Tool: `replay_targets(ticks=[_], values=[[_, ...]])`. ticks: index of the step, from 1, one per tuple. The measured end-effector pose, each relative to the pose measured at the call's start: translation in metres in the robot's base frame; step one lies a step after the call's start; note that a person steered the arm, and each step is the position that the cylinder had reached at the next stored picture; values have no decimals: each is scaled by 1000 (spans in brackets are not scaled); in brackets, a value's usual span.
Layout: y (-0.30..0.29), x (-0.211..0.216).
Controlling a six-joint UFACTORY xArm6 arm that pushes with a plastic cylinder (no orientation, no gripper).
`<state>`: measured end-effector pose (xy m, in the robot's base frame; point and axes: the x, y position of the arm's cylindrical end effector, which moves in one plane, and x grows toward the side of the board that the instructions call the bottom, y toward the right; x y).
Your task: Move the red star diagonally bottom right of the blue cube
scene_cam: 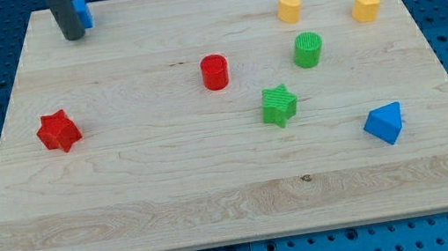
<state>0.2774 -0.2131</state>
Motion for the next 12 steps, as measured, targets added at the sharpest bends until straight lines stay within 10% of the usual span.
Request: replay_targets(ticks=[7, 12], values=[[-53, 233], [39, 107]])
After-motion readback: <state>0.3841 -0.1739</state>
